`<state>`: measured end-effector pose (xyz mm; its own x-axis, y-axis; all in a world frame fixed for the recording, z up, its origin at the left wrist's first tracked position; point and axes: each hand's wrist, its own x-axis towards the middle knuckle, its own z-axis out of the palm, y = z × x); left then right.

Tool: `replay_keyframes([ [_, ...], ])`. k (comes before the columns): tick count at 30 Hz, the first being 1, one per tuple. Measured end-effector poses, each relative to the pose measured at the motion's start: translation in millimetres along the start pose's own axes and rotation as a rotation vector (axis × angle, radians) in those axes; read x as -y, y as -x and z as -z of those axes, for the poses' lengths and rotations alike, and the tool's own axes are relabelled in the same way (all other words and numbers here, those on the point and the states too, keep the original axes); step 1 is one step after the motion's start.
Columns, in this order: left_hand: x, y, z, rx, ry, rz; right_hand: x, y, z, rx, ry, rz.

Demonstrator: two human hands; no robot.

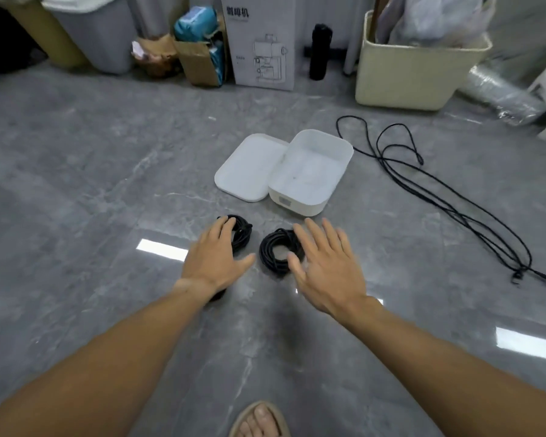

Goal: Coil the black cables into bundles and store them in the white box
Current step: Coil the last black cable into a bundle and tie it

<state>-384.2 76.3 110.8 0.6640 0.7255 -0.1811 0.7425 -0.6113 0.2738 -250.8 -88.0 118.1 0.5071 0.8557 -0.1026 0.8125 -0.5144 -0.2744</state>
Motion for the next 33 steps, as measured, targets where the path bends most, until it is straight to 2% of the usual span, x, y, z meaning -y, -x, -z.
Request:
replay_keyframes([
  [9,-127.5,19.4,71.9,-0.051,-0.025,-0.233,-67.5,45.4,114.0,-0.101,0.019,-0.122],
  [17,-266.1,23.2,67.4,-0.037,-0.042,-0.477,-167.1,95.7,163.2,-0.122,0.080,-0.295],
  [24,-344.9,12.0,27.9,-0.006,-0.054,-0.607,-245.1,111.4,150.1,-0.092,0.100,-0.408],
  [29,-362.8,-7.6,-30.7,0.046,-0.028,-0.609,-301.9,111.5,111.3,-0.063,0.139,-0.447],
  [33,-366.5,-23.7,-85.6,0.095,-0.028,-0.616,-351.1,116.7,70.3,0.046,0.185,-0.534],
])
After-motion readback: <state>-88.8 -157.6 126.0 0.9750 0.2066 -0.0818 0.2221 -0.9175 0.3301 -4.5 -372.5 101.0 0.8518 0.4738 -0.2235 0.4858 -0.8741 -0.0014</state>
